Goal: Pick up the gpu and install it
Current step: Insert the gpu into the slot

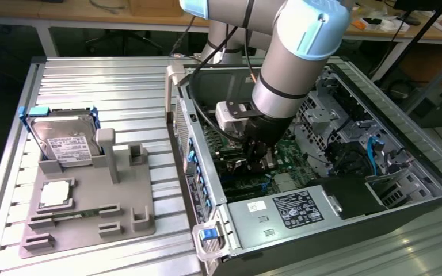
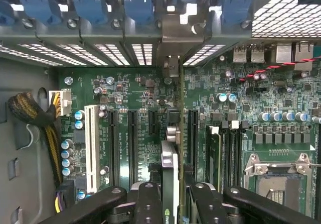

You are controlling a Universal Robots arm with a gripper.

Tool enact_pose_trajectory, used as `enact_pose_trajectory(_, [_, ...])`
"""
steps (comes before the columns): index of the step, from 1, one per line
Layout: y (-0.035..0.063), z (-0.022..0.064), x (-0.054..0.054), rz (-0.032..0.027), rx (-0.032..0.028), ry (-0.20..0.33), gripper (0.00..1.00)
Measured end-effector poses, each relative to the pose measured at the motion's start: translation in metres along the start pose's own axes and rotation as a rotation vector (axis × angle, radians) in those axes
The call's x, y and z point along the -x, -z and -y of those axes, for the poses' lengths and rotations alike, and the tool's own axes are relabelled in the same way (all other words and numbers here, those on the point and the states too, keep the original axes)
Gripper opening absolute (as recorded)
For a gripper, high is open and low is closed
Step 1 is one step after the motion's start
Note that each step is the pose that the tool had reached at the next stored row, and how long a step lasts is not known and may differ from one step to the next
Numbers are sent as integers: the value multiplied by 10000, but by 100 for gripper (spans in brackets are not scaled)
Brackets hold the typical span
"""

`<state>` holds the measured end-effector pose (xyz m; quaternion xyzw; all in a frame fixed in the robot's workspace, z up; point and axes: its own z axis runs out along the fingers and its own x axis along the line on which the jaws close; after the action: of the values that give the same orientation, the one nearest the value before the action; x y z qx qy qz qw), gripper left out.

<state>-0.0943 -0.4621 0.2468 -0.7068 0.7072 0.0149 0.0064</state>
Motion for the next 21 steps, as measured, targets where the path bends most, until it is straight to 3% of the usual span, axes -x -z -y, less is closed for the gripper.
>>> enact_pose_trajectory(10, [-8, 1, 2, 16, -9, 0, 28])
enact_pose_trajectory(12, [-3, 0, 1, 6, -4, 0, 40])
enact_pose_trajectory(13, [-2, 0, 1, 3, -2, 0, 40])
enact_pose_trajectory(14, [17, 0, 1, 13, -3, 0, 46])
enact_pose_trajectory(21, [342, -4, 11, 23, -4, 0, 46])
